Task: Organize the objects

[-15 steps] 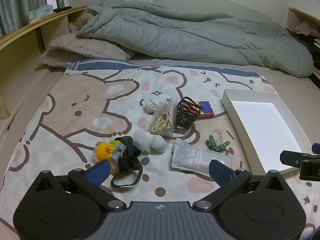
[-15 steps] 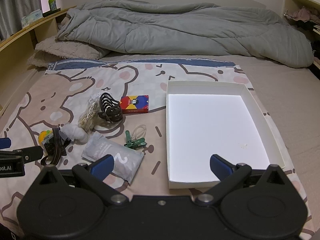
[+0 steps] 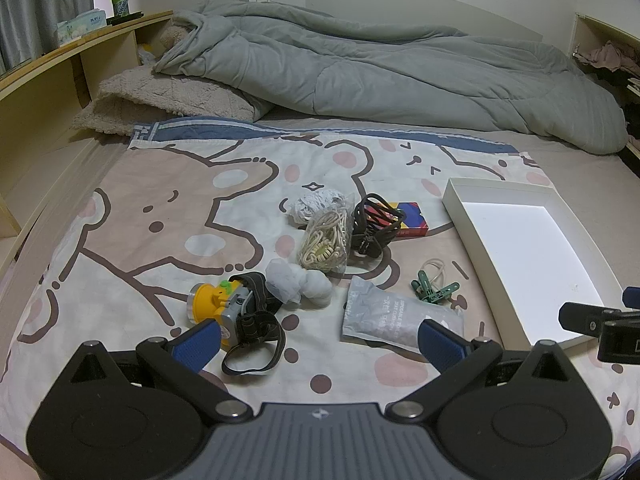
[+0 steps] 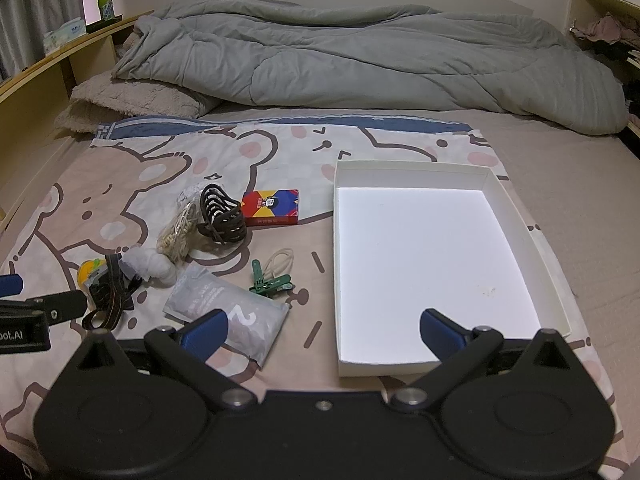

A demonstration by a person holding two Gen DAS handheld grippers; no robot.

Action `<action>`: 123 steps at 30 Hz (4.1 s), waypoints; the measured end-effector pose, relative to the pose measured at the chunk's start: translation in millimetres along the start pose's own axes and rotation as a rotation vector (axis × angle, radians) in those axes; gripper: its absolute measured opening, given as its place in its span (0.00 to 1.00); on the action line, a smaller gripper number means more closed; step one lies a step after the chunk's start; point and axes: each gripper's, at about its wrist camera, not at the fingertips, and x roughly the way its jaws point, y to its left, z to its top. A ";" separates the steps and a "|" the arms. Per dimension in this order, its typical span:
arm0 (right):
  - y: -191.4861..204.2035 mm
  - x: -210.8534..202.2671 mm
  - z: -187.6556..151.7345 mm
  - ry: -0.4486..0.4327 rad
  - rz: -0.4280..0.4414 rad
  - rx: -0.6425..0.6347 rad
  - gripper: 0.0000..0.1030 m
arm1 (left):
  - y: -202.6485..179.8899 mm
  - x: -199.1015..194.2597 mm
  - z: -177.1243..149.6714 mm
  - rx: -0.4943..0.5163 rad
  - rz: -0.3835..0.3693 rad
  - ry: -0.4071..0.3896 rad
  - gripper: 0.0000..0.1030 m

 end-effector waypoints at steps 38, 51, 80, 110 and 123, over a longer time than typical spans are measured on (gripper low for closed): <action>1.7 0.5 -1.9 0.004 -0.001 -0.001 1.00 | -1.0 0.3 -0.9 -0.003 0.001 0.002 1.00; 3.5 2.3 -3.0 0.016 0.002 -0.002 1.00 | -0.7 0.2 -0.4 -0.005 0.002 0.003 1.00; 12.7 15.0 23.4 -0.027 0.049 -0.049 1.00 | 32.2 8.8 21.0 -0.089 0.056 -0.032 1.00; 34.9 71.7 53.9 -0.139 0.141 -0.042 1.00 | 112.4 82.2 30.3 -0.121 0.195 0.051 1.00; 37.0 130.5 42.2 -0.018 0.116 -0.096 1.00 | 87.8 125.7 18.8 -0.028 0.114 0.144 1.00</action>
